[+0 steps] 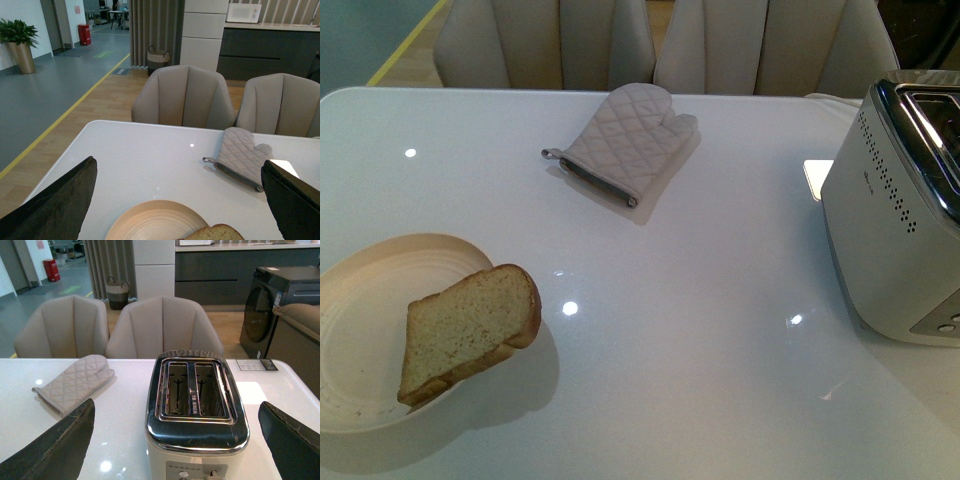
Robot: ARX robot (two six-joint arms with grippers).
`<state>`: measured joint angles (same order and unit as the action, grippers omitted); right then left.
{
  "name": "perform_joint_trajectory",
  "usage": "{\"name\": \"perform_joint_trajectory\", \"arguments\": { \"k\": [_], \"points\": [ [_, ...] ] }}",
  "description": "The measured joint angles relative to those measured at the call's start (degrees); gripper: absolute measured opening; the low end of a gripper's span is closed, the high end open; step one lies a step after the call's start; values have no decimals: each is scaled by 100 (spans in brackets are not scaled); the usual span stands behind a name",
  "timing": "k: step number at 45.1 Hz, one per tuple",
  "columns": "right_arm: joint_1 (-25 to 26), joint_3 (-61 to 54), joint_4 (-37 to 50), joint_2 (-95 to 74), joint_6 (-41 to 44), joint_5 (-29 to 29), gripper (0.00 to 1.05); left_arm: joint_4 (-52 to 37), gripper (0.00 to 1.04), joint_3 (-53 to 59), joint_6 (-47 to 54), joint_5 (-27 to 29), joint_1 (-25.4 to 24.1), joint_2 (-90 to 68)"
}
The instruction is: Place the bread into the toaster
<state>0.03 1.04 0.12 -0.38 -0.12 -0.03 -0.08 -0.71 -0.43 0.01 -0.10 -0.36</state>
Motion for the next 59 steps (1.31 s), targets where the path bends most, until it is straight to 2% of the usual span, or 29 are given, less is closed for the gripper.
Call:
{"name": "perform_joint_trajectory", "arguments": {
  "k": [19,23,24,29,32,35,40,44,49,59],
  "points": [
    [0,0,0,0,2,0,96,0,98,0,0,0,0,0],
    [0,0,0,2,2,9,96,1377,98,-625,-896,-975,-271,-951],
    [0,0,0,2,2,7,96,1469,98,-756,-1180,-1161,-350,-1316],
    [0,0,0,4,0,2,96,772,98,-1274,-1843,-1816,-802,-2927],
    [0,0,0,4,0,2,96,-138,98,-1602,-2041,-2011,-1110,-4205],
    [0,0,-2,4,0,4,96,-730,98,-1792,-2111,-1998,-1252,-4988],
    [0,0,-2,4,0,2,96,-2192,98,-2461,-2291,-1821,-1467,-7350],
    [0,0,-2,4,0,2,96,-2885,98,-3023,-2297,-1700,-1464,-8996],
    [0,0,-2,4,2,2,96,-3099,98,-3580,-2129,-1386,-1451,-10561],
    [0,0,-2,4,0,2,96,-3150,98,-4052,-1764,-907,-1574,-12069]
  ]
}}
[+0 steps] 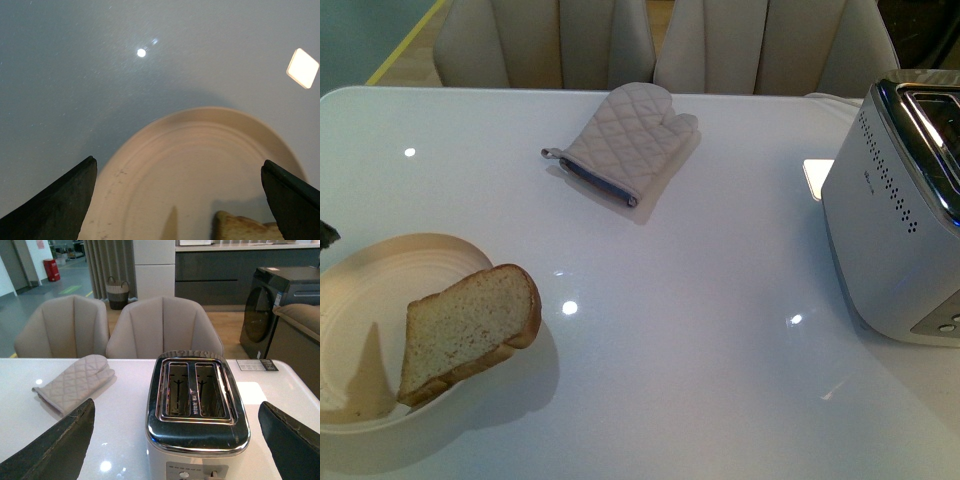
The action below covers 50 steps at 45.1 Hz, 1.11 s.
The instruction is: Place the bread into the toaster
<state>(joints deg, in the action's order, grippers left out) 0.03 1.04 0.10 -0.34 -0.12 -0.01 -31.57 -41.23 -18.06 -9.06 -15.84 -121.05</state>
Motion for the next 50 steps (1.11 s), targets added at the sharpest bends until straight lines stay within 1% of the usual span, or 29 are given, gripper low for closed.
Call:
{"name": "perform_joint_trajectory", "arguments": {
  "k": [11,22,25,27,31,33,35,41,44,48,50],
  "points": [
    [0,0,0,0,0,0,96,-79,98,-304,197,232,-105,-848],
    [0,0,0,0,0,0,96,-173,98,-348,238,358,-101,-1255],
    [0,0,0,0,0,0,96,-205,87,-356,280,435,-77,-1377],
    [0,0,0,0,0,0,96,-247,79,-356,341,496,-50,-1436],
    [0,0,0,0,0,0,96,-354,61,-350,411,446,2,-1495],
    [0,0,0,0,0,0,96,-389,55,-341,463,411,26,-1504],
    [0,0,0,0,0,0,96,-420,50,-321,498,341,50,-1510],
    [0,0,0,0,0,0,96,-584,24,-153,820,-33,225,-1515],
    [0,0,0,0,0,0,96,-649,14,-79,898,-188,334,-1506],
    [0,0,0,0,0,0,96,-721,5,17,942,-378,573,-1453],
    [0,0,0,0,0,0,96,-758,4,61,966,-404,752,-1434]
  ]
}}
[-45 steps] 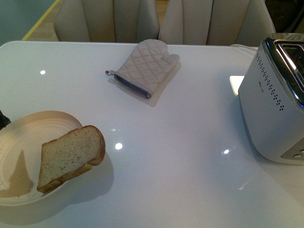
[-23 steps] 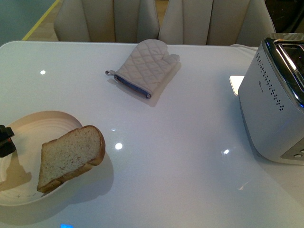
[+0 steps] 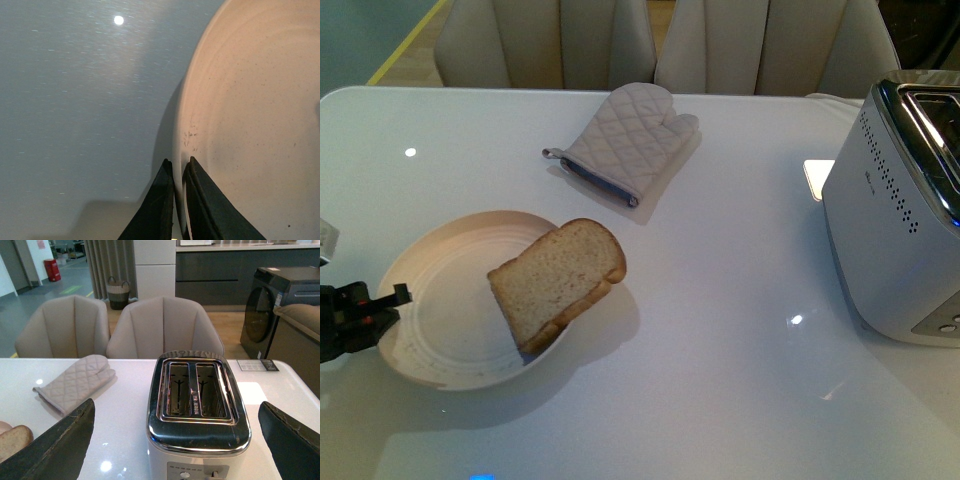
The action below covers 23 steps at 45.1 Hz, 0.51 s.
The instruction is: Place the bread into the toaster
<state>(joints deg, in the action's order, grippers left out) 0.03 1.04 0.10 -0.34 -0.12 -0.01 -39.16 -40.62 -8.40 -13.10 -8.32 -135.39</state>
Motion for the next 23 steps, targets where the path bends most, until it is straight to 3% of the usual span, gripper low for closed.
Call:
{"name": "perform_joint_trajectory", "arguments": {
  "k": [15,23],
  "points": [
    [0,0,0,0,0,0,96,20,4,50,-77,4,1611,0],
    [0,0,0,0,0,0,96,33,4,-68,-433,114,2157,-52]
  ]
}}
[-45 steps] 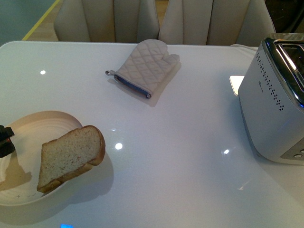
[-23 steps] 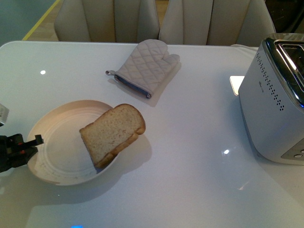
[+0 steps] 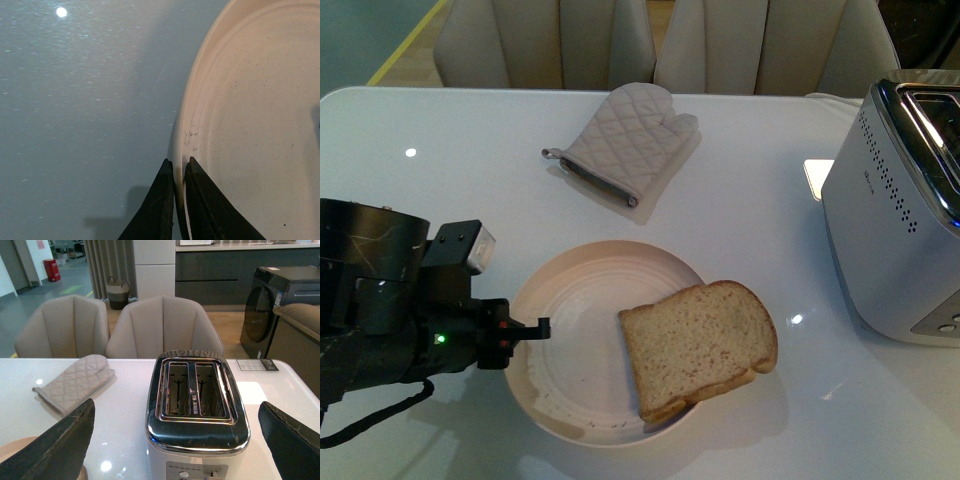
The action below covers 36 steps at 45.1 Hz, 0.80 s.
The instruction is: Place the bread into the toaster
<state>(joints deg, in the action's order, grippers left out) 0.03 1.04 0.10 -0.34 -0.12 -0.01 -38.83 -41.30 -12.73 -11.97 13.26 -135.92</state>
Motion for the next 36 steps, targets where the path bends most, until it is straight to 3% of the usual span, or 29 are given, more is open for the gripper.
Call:
{"name": "perform_joint_trajectory", "arguments": {
  "k": [6,18,26,36],
  "points": [
    [0,0,0,0,0,0,96,2,7,-46,-170,37,162,-17],
    [0,0,0,0,0,0,96,-87,42,90,-356,142,175,59],
    [0,0,0,0,0,0,96,-579,67,592,-822,57,-219,822],
    [0,0,0,0,2,0,96,-918,97,1515,-1416,-203,-1016,2852]
  ]
}}
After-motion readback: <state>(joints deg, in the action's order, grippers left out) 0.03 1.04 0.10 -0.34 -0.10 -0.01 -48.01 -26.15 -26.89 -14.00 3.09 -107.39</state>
